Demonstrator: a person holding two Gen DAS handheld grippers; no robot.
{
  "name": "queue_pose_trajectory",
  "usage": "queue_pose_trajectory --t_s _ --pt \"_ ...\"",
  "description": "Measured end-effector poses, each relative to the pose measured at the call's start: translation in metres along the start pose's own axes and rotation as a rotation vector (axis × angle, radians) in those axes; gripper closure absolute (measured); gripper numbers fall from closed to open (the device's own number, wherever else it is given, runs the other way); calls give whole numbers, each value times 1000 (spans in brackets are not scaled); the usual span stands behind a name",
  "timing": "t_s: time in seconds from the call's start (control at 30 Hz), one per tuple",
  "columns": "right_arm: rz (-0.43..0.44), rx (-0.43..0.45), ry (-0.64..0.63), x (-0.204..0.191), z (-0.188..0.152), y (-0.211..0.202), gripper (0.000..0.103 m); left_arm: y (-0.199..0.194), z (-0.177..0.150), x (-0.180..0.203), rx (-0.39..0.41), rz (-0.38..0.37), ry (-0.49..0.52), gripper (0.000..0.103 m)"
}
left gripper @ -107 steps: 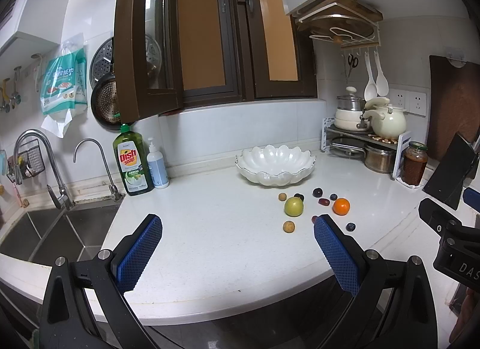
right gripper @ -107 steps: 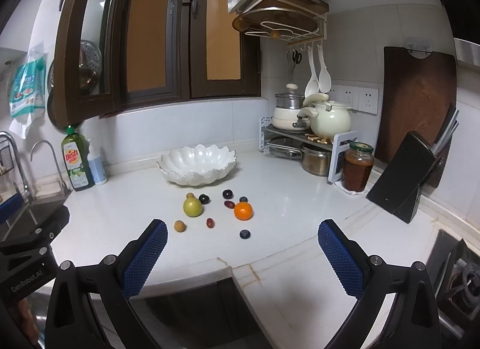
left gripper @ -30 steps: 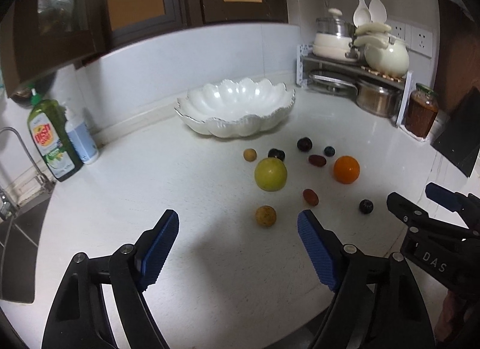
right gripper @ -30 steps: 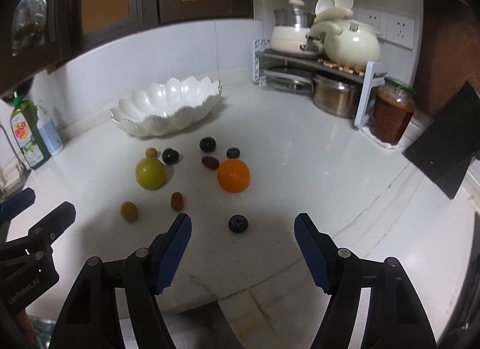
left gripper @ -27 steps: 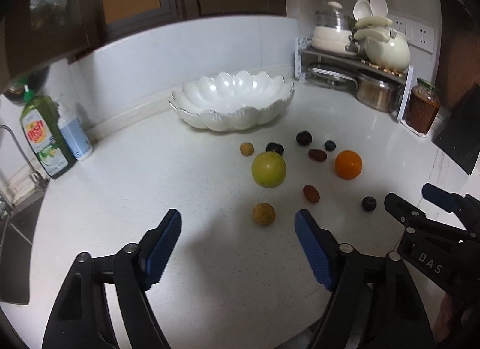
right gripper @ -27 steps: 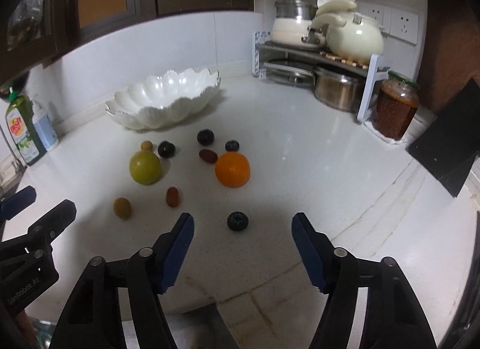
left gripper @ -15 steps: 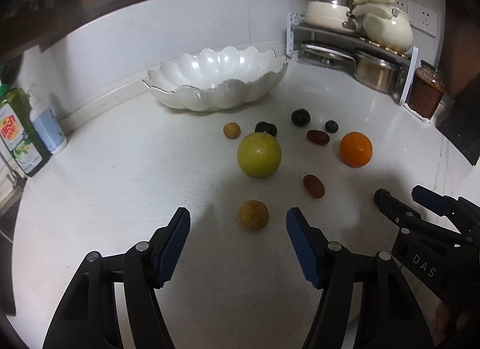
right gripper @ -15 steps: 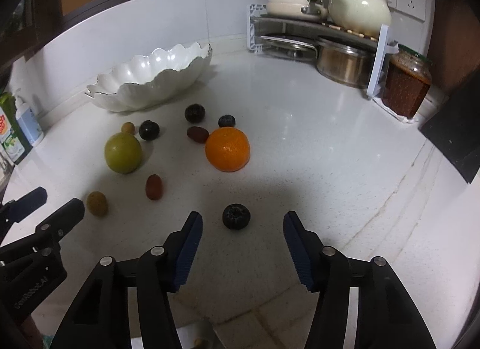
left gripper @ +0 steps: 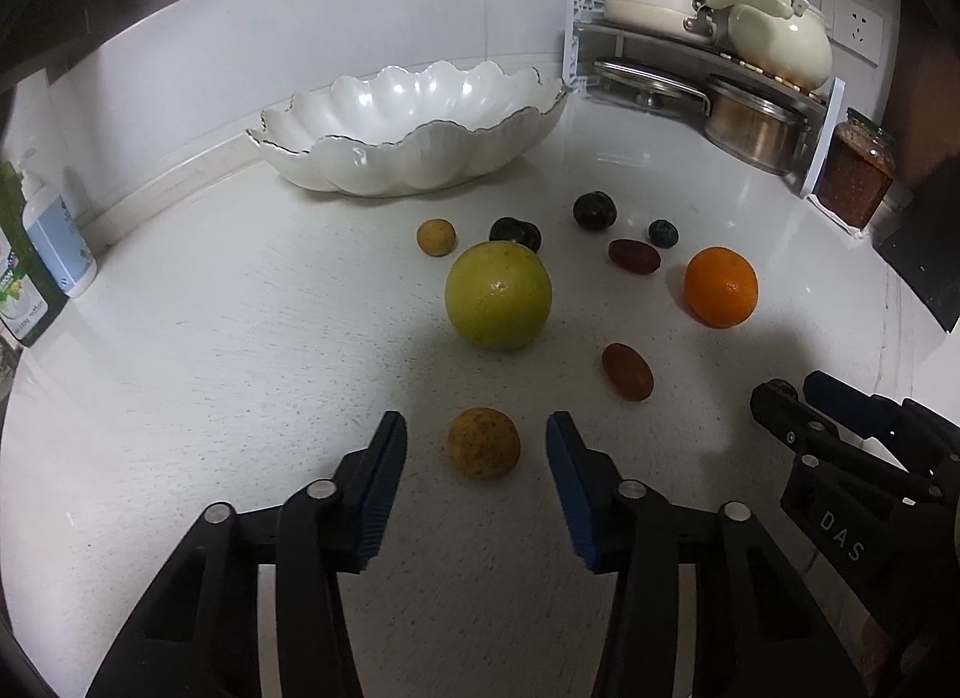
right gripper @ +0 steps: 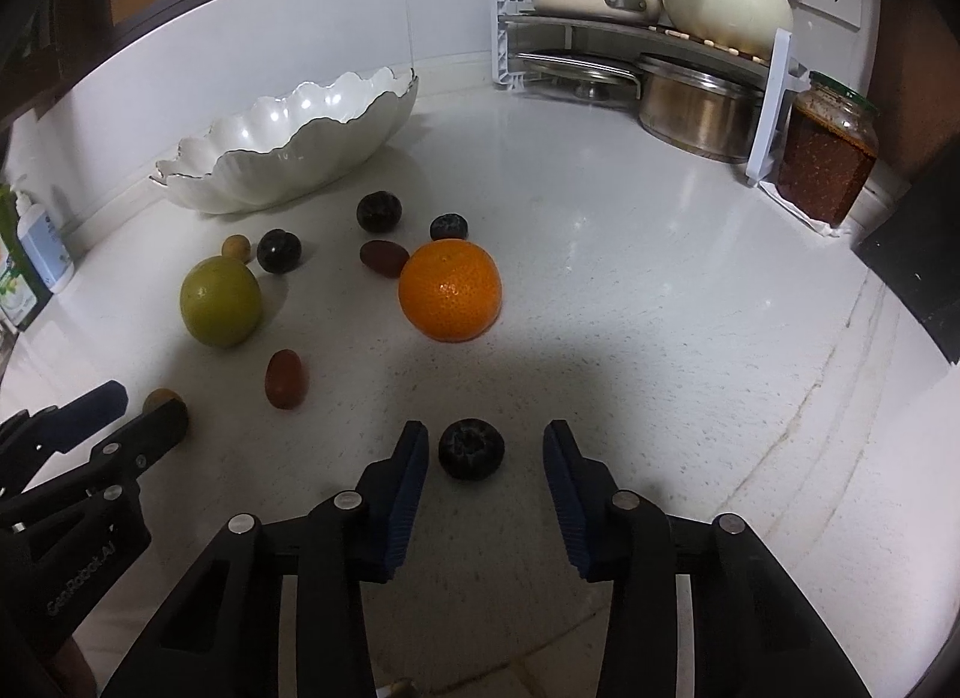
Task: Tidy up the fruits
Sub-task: 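Grasp the small brown fruit with the left gripper while the right gripper grasps the dark plum, then carry the brown fruit and dark plum with both grippers over the white bowl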
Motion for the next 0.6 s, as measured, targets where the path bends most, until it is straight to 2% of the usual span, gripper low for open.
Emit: queue_pose_trajectory --t_s 0.27,0.6 --pt "13 -3 -9 -3 0 2 77 9 -3 -2 -32 -25 -24 75" --pt "20 10 -4 -7 5 -8 79 1 5 -2 -4 -37 -10 76"
Point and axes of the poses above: each gripper's, at about its wrist camera, not at the fingertips, and y roughly the way its jaws point, x to its right, z to its top, the point moved 7 cm from there along y, roughly the way its jaws point, and after that the axes turned 15 degrees about -z, right-handed, at the moved point
